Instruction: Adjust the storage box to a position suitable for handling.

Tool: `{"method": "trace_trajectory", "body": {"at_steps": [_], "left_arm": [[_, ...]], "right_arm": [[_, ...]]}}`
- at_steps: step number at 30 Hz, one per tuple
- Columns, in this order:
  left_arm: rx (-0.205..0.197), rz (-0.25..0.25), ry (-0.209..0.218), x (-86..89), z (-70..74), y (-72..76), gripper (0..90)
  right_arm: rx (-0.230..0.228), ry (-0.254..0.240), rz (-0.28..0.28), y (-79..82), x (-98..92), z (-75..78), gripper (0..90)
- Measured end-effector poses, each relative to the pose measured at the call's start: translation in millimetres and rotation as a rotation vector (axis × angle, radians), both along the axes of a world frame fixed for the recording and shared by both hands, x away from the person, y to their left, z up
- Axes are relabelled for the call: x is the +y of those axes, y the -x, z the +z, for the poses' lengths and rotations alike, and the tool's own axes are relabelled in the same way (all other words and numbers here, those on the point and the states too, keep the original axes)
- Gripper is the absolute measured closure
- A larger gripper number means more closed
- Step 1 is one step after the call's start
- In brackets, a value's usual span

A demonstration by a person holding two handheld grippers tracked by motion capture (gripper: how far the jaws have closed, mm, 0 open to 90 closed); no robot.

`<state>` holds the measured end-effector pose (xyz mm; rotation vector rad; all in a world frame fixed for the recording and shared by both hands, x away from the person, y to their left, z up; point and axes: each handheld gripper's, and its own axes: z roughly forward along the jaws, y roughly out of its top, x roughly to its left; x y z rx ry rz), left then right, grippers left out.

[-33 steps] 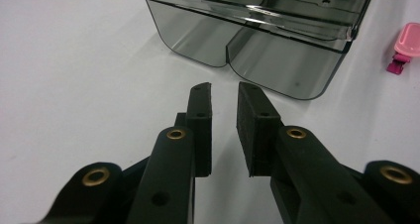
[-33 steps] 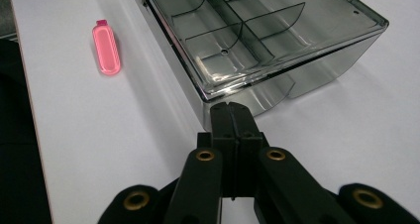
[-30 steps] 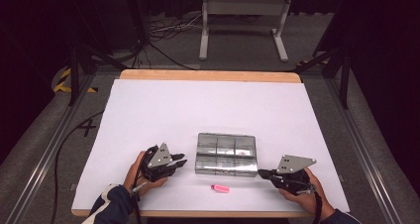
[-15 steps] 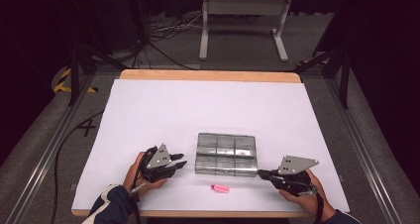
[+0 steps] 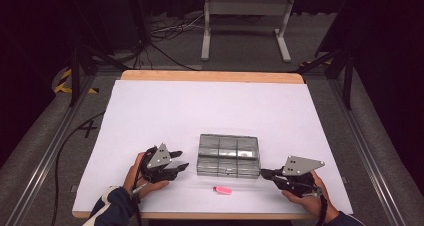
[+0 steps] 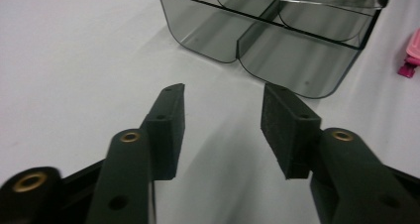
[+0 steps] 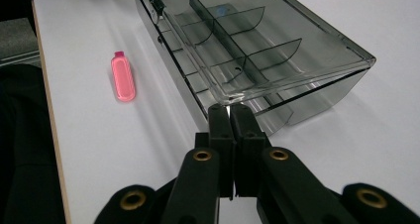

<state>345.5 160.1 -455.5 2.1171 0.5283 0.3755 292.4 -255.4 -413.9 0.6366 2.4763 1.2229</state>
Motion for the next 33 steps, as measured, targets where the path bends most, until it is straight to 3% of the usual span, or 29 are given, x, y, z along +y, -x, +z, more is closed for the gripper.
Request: {"method": "trace_trajectory", "body": {"at_steps": [4,12,17,22,28,33], "left_arm": [[-0.007,0.019,-0.016,-1.2,0.8,0.4,39.1],[-0.053,0.033,-0.025,-4.2,9.9,-1.8,30.2],[-0.067,0.028,-0.011,-8.8,15.7,-4.6,29.6],[-0.087,-0.008,-0.003,-23.2,23.4,-7.8,29.1],[-0.121,-0.017,-0.021,-34.4,26.4,-10.6,30.6],[-0.115,-0.02,-0.009,-37.0,28.1,-13.9,31.2]], "right_arm": [[-0.01,-0.004,-0.006,-0.4,0.2,1.9,88.7],[-0.033,-0.02,-0.019,-1.9,0.9,5.6,88.0],[-0.043,-0.029,-0.023,-2.5,0.3,7.0,86.3],[-0.062,-0.036,-0.036,-3.0,0.6,8.1,83.7],[-0.097,-0.041,-0.051,-2.9,1.1,9.7,82.6],[-0.119,-0.053,-0.06,-3.9,0.8,11.9,81.7]]}}
